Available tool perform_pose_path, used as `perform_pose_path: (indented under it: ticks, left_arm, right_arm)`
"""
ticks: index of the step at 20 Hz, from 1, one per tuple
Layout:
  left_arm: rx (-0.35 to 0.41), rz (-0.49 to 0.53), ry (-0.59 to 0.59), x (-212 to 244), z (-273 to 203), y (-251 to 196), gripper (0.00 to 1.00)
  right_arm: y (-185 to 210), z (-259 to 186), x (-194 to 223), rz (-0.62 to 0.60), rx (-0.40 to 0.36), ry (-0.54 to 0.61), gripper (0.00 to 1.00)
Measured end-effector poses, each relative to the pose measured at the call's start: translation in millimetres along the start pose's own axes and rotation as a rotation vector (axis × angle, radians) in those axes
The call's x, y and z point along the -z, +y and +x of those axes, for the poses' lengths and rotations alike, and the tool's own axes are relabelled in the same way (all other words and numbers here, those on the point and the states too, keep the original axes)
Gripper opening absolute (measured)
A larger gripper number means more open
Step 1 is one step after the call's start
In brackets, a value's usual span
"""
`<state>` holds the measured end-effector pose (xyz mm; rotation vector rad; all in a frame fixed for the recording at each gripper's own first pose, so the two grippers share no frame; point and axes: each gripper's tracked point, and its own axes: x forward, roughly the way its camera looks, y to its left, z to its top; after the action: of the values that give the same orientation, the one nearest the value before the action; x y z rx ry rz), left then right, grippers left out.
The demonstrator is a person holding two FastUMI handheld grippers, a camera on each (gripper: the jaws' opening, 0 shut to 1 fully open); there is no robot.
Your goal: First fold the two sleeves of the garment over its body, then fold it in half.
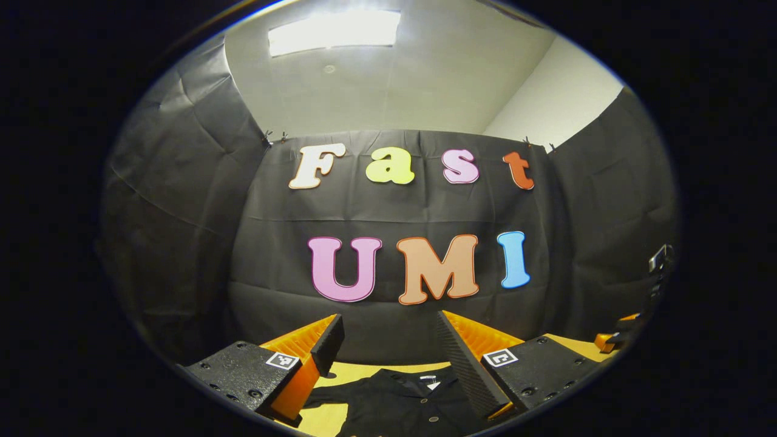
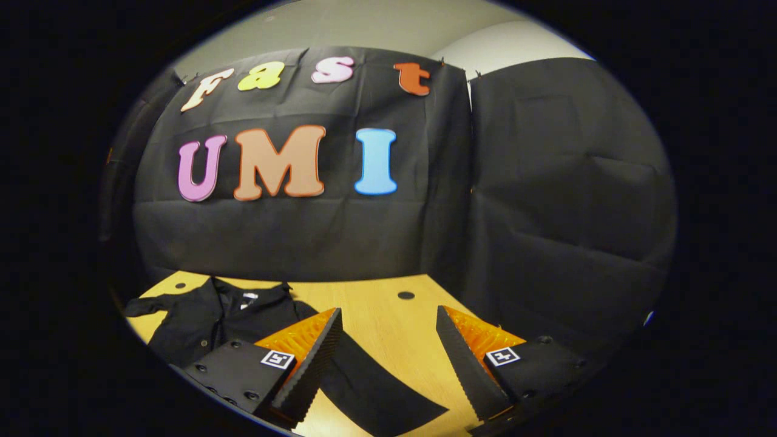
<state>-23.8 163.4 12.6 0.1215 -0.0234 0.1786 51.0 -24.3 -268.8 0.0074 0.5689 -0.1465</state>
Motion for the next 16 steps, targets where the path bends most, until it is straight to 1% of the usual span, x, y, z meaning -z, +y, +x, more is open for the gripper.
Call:
perform_pose_path:
  ticks: [1, 3, 4, 5, 6, 7, 8, 9, 10, 11, 12, 13, 15, 16]
  left_arm:
    - [-0.004, 0.001, -0.002, -2.2, -1.1, 0.7, 0.93]
    - [-0.013, 0.007, -0.002, -4.1, -5.3, 0.4, 0.94]
    - [-0.017, 0.011, 0.000, -4.3, -6.6, 1.2, 0.91]
    - [-0.021, 0.013, 0.001, -4.2, -8.0, 1.9, 0.94]
    - [-0.026, 0.016, 0.004, -4.3, -9.8, 2.3, 0.91]
    - [-0.032, 0.018, 0.005, -4.4, -10.3, 2.9, 0.91]
    - [-0.038, 0.019, 0.007, -4.8, -10.8, 3.2, 0.94]
    - [-0.044, 0.020, 0.009, -5.2, -12.0, 3.0, 0.91]
    - [-0.050, 0.022, 0.012, -4.2, -14.5, 5.2, 0.96]
    - [-0.054, 0.023, 0.016, -4.1, -16.1, 5.8, 0.96]
    - [-0.058, 0.025, 0.018, -3.5, -16.1, 5.6, 0.96]
    - [-0.062, 0.027, 0.020, -4.2, -16.3, 6.4, 0.94]
    - [-0.067, 0.030, 0.020, -5.2, -18.5, 6.0, 0.94]
    - [-0.068, 0.033, 0.021, -4.9, -19.1, 6.0, 0.96]
  right_arm:
    - [-1.5, 7.6, 17.2, -0.005, -0.002, 0.043, 0.98]
    - [-6.8, 19.6, 54.7, -0.017, -0.002, 0.141, 0.98]
    - [-9.7, 25.1, 71.5, -0.025, -0.003, 0.188, 0.99]
    - [-11.8, 29.6, 89.0, -0.033, -0.002, 0.242, 0.96]
    - [-14.5, 33.4, 105.7, -0.042, -0.004, 0.291, 0.99]
    - [-16.3, 36.2, 119.4, -0.050, -0.003, 0.332, 0.99]
    - [-18.4, 38.3, 131.3, -0.057, -0.005, 0.364, 0.98]
    - [-19.7, 37.1, 140.7, -0.063, -0.008, 0.393, 0.99]
    - [-20.5, 37.9, 150.6, -0.066, -0.012, 0.417, 0.99]
    - [-19.3, 38.1, 159.5, -0.068, -0.016, 0.444, 0.98]
    - [-18.6, 39.9, 165.3, -0.074, -0.016, 0.464, 0.99]
    - [-18.1, 40.5, 171.4, -0.078, -0.019, 0.482, 0.98]
    - [-19.6, 42.1, 182.9, -0.085, -0.022, 0.519, 0.98]
    - [-20.2, 42.5, 187.9, -0.087, -0.024, 0.539, 0.99]
